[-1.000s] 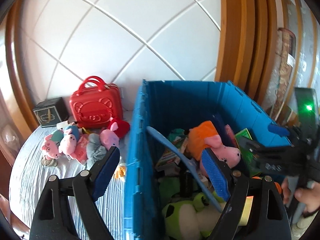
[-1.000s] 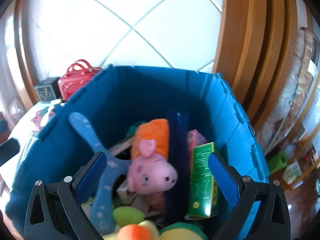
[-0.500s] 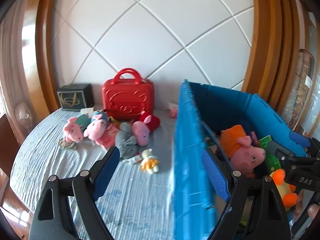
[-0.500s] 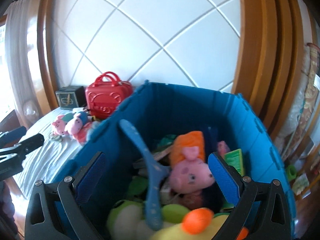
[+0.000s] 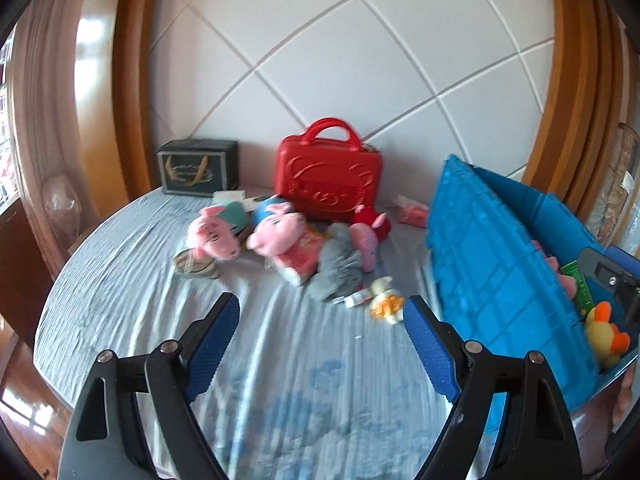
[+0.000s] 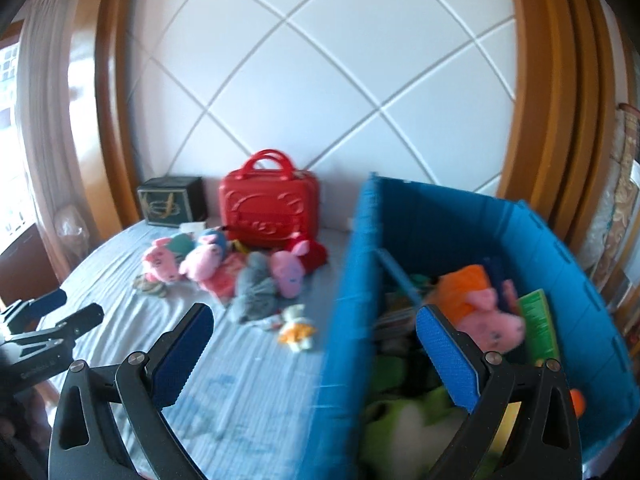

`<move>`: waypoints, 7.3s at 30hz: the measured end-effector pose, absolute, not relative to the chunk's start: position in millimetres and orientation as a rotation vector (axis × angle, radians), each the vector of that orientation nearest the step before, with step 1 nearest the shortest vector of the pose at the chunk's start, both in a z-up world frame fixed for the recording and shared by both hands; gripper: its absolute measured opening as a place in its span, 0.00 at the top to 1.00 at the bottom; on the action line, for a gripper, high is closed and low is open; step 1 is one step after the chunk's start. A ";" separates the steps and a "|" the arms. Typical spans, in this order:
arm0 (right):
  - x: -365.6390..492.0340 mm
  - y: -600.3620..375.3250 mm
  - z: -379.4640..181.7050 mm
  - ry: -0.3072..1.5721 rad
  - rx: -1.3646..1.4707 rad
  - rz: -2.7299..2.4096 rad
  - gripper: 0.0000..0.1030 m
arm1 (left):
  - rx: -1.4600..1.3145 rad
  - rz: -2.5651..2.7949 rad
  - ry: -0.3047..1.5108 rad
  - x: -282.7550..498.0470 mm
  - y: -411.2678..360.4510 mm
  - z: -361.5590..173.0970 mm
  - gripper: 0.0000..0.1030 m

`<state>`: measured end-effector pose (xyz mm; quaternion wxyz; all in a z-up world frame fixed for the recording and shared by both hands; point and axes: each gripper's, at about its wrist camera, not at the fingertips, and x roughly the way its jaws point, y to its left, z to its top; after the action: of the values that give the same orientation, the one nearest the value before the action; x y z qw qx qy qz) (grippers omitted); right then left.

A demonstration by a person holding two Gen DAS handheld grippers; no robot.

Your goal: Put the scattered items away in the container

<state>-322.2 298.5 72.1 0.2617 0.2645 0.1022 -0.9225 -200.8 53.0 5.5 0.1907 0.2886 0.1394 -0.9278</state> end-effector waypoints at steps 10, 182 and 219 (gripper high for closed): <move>-276.3 202.3 20.3 0.283 0.817 -2.408 0.00 | 0.927 -2.489 0.492 -152.4 -62.3 -56.6 0.18; -372.1 72.1 -205.7 0.326 1.309 -2.243 0.60 | 1.369 -2.443 0.326 -260.1 -174.9 -204.0 0.30; -376.9 81.2 -180.8 0.364 1.250 -2.238 0.70 | 1.268 -2.475 0.259 -263.8 -148.2 -171.1 0.32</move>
<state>-376.9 81.2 -180.8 0.2727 0.4643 0.1351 -0.8317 -263.8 -148.2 -171.1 0.1734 0.4470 0.0912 -0.8728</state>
